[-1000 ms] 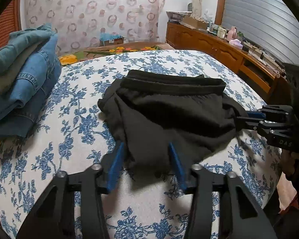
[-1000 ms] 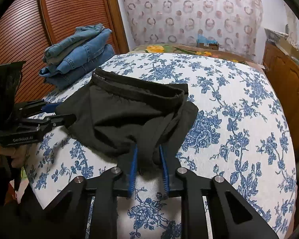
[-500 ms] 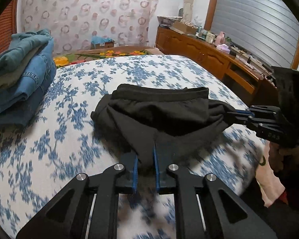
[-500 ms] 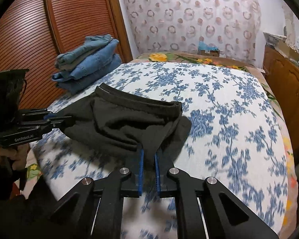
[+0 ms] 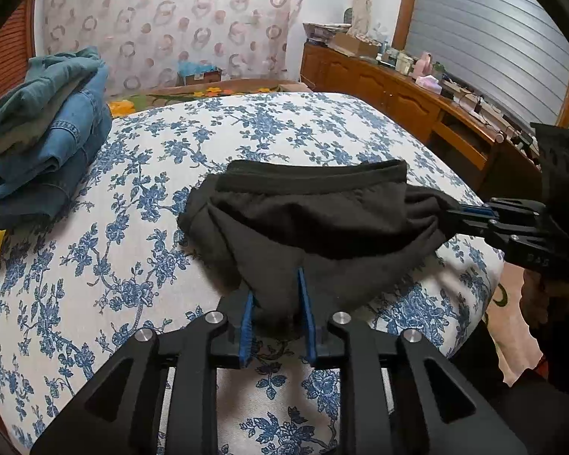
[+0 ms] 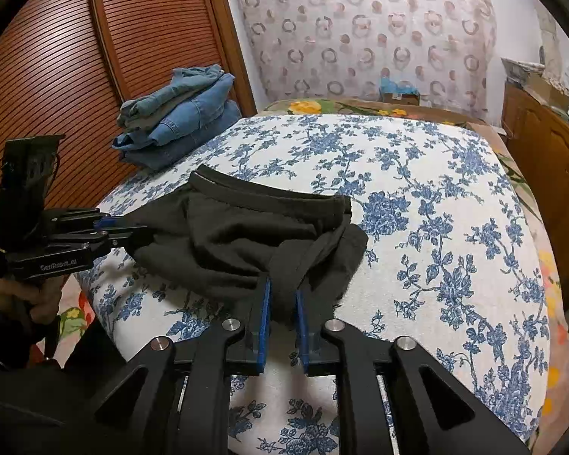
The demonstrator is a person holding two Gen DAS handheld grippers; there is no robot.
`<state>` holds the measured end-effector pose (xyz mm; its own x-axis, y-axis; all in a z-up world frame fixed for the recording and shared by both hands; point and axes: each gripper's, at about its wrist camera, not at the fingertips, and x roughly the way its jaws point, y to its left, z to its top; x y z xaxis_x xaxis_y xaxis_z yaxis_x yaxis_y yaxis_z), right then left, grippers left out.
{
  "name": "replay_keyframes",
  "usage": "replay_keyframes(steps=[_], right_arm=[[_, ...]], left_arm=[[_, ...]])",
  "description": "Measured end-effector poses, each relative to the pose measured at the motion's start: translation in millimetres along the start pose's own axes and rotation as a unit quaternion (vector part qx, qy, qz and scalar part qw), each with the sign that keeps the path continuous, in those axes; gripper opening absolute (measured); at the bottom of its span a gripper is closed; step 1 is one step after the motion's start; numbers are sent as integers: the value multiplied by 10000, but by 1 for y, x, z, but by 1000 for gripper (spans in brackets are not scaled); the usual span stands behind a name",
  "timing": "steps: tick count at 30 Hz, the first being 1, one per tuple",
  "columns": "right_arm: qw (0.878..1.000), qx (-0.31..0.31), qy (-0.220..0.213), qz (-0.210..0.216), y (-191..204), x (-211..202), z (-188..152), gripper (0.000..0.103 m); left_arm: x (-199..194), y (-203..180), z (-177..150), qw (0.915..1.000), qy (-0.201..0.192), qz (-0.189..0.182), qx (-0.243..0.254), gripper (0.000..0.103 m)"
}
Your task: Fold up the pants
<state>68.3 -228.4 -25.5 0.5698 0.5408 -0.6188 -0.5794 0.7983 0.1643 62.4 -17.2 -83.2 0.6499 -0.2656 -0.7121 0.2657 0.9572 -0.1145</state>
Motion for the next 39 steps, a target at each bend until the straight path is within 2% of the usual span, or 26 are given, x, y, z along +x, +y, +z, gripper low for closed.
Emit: replay_keyframes(steps=[5,7,11,14,16,21,29,35,36,37,39], right_arm=[[9999,-28,-123,-43,1,-9,2,20],[9998,-38,-177,-60,0,-11,3,24],[9997,-59,-175,-154,-3,-7,7,28],[9997,-71,-165,-165,-4,-2,12,29],[9997,-99,-167,-155,-4,2,15,29],[9996,-174,-107,-197,-4,17,25,33],[9988,-344,174,-310,-10,46,40,34],[9990,-346,274,-101,-14,60,51,34],[9990,-352,258,-68,-15,61,54,20],[9990,-383,247,-14,-14,63,56,13],[9986,-497,185,44,-12,64,62,7]], left_arm=[[-1,3,3,10000,-36,91,6,41],[-2,4,4,9999,-87,110,5,55],[1,9,8,9999,-88,134,-47,65],[5,11,11,9998,-63,166,-1,67],[7,12,13,9998,-60,186,12,74],[14,15,20,9997,-68,237,31,75],[38,16,35,9990,69,366,253,75],[51,19,40,9982,168,506,291,75],[51,20,40,9981,165,518,278,75],[52,21,39,9981,170,536,256,75],[52,24,39,9980,163,569,214,75]])
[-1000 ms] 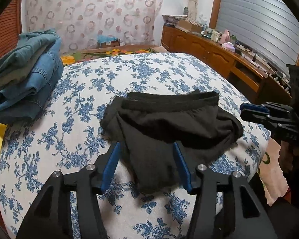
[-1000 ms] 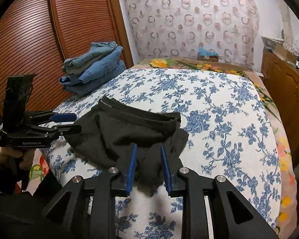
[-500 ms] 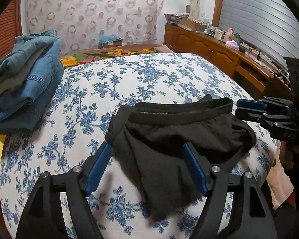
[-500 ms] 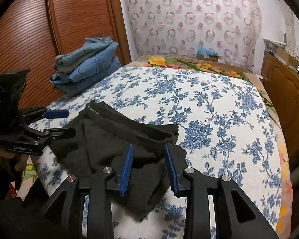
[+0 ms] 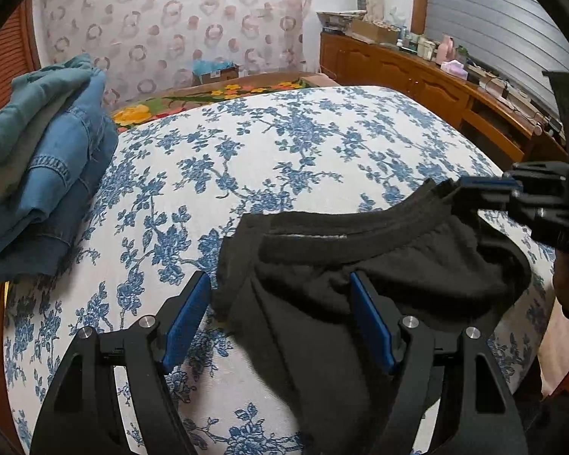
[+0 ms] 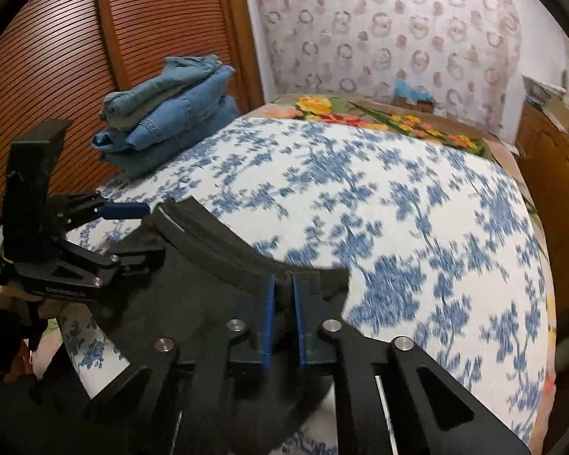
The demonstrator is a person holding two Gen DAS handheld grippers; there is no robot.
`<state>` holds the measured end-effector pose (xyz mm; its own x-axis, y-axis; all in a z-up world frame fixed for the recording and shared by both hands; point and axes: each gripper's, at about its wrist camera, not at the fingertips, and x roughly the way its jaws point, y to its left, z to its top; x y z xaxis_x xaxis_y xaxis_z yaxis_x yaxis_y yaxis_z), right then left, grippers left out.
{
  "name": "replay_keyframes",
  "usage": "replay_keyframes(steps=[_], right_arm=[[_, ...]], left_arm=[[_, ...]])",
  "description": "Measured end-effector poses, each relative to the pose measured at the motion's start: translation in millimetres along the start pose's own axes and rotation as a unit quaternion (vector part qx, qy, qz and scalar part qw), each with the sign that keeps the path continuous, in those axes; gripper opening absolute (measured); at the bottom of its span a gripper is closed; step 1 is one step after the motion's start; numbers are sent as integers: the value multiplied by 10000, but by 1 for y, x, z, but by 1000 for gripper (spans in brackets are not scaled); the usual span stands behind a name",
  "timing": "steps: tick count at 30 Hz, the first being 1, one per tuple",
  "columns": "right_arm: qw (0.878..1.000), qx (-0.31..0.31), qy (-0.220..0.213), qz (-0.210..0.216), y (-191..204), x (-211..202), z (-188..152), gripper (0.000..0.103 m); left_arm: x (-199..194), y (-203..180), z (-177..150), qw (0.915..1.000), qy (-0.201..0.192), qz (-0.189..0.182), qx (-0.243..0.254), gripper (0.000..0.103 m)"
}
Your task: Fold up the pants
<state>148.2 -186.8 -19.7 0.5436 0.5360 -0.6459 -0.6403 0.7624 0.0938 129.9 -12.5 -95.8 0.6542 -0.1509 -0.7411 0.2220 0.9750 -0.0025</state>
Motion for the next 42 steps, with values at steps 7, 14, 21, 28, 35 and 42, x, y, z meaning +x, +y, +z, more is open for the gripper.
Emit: replay_keyframes(steps=[7,14,21,28,35,42], right_arm=[[9988,7,-397,-278,-2,1,13,6],[9988,281,26,-393,-12,22,6,17],[9971,460,-131,-586,-9,-17,-14,25],[9976,474,-127,-493,13,-54,-53,25],[9982,564,-34,-212,24,-68,-75,25],[9987,346,294,-220,21,-48,-77,25]], left_arm=[[2,10,1,9998,-43,115,-129,75],[7,12,3,9998,-14,108,-192,75],[13,11,-1,9997,38,94,-215,75],[14,13,-3,9996,13,15,-291,75],[14,14,-3,9994,22,-45,-339,75],[15,16,-4,9993,30,-83,-371,75]])
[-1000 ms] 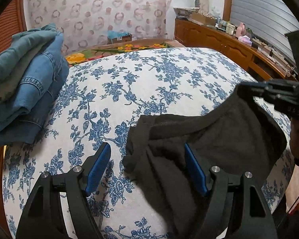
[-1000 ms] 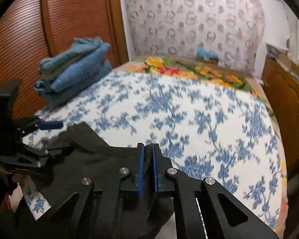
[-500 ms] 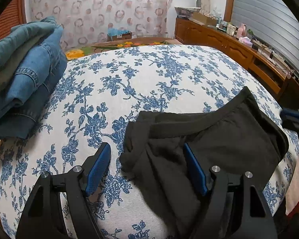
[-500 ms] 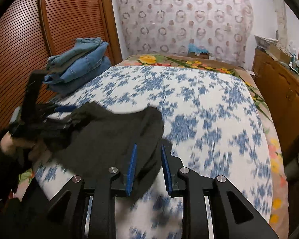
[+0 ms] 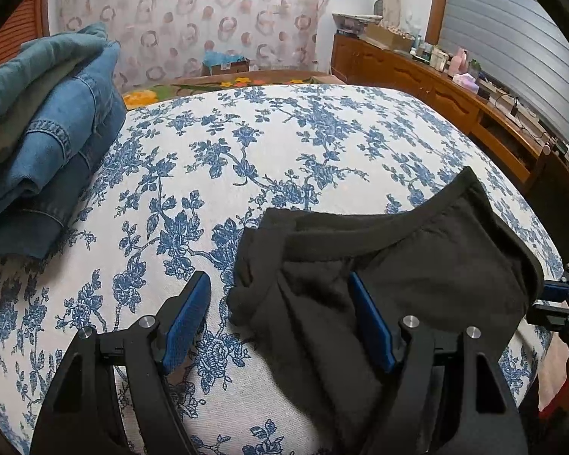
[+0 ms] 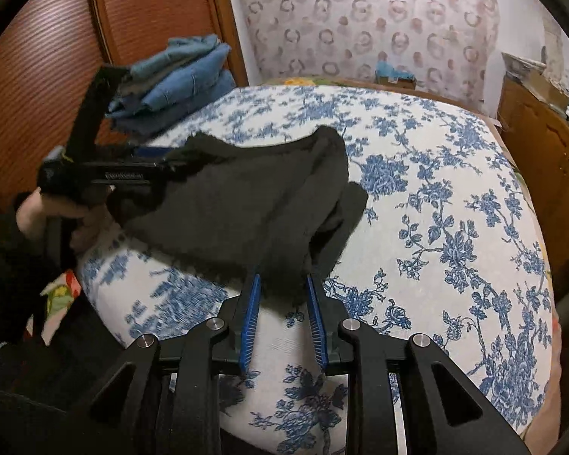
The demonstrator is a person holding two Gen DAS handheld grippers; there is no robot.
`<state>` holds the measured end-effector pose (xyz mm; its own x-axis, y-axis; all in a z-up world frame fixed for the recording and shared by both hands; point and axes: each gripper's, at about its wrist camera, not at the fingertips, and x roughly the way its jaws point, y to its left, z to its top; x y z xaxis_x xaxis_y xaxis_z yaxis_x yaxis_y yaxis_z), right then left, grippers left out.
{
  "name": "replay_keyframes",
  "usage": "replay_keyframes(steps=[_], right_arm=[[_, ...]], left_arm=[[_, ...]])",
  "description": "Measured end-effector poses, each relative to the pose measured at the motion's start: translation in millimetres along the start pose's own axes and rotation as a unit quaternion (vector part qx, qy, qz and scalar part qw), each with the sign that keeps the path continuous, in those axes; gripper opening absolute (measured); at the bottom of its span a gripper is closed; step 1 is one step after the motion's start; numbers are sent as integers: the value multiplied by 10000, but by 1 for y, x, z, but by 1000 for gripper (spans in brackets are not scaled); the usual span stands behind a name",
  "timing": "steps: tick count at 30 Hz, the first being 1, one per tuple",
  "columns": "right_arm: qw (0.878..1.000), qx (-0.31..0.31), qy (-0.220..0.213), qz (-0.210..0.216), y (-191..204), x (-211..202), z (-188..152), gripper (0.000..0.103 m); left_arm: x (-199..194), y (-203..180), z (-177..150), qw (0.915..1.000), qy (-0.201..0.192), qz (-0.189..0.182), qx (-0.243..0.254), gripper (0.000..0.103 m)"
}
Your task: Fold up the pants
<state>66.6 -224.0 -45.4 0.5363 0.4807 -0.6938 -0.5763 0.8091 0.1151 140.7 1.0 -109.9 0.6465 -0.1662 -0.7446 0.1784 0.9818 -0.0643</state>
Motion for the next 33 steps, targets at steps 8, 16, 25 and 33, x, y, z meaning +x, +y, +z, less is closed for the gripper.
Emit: replay_keyframes(steps=[8,16,25,33], right_arm=[[9992,-212,-116,-327,-12,-17,-2,6],[9990,-74,-130,-411,-17,-25,-7,5],[9974,209,-406,-564,-28,-38,6,14],[9985,415,-203,-290,-25,1,27,40]], left_arm=[[0,0,0,10000,1,-8,4,76],[0,0,-1,10000,2,-4,7,76],[0,0,-1,10000,2,-4,8,76],[0,-1,-1,10000,2,-6,9,77]])
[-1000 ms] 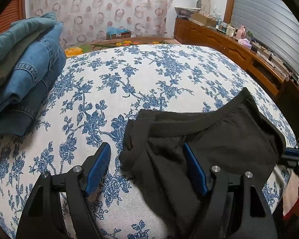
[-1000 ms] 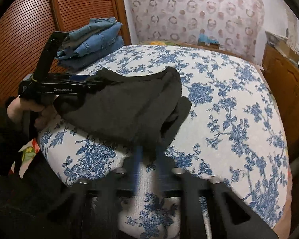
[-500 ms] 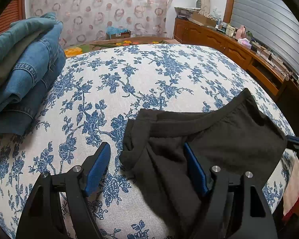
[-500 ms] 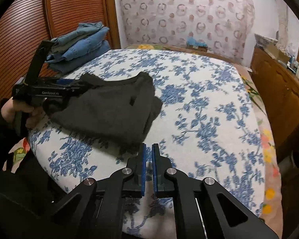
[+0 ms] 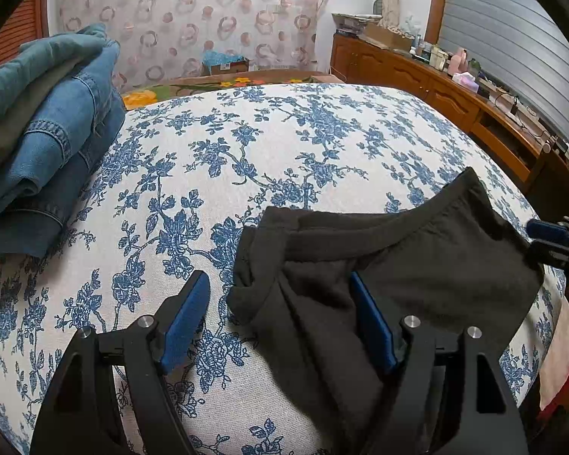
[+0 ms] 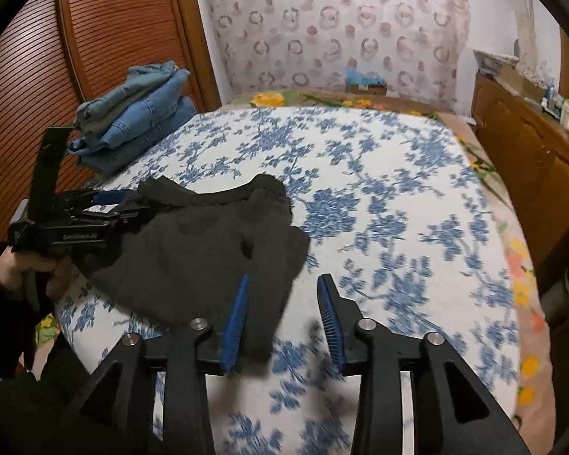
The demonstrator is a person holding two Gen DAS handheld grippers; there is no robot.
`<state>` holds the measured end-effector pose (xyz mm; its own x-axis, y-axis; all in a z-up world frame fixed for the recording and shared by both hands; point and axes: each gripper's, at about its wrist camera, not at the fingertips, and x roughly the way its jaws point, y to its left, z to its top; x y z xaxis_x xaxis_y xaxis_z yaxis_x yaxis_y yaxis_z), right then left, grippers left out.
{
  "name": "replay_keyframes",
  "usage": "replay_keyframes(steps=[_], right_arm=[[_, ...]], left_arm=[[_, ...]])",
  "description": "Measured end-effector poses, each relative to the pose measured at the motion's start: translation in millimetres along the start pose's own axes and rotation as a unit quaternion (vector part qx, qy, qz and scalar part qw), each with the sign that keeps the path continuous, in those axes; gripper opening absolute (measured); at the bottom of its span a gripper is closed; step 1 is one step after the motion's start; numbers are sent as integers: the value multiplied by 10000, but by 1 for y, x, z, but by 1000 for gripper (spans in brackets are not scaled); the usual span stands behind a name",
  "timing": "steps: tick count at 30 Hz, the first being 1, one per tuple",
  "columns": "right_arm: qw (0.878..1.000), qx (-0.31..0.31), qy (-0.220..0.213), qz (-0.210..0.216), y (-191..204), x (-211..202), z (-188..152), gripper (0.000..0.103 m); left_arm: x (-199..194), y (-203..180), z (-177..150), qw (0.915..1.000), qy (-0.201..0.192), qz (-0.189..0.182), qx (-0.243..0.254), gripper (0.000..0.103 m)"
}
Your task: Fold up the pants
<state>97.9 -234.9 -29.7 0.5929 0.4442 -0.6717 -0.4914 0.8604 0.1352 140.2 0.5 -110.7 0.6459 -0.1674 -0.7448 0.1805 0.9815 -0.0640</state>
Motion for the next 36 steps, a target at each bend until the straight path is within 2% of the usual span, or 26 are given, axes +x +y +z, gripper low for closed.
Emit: replay_keyframes(steps=[4,12,19,32,36], right_arm=[[9997,111,119,163,1,18,9,42],[9988,297,383,-72,-8,46,20,45],[9991,184,370,-132,-1,58,30,45],[9998,27,168,-103,5,63,24,45],[9998,32,131,-118,5,63,22,45]], left_arm=[[0,0,0,10000,4,-2,6,77],[0,-1,0,10000,6,-1,9,78],[0,-1,-1,10000,6,-1,11,78],[-1,0,-1,10000,-22,-46,-38,78],[-3,3,-1,9996,-43,-239,-151,66]])
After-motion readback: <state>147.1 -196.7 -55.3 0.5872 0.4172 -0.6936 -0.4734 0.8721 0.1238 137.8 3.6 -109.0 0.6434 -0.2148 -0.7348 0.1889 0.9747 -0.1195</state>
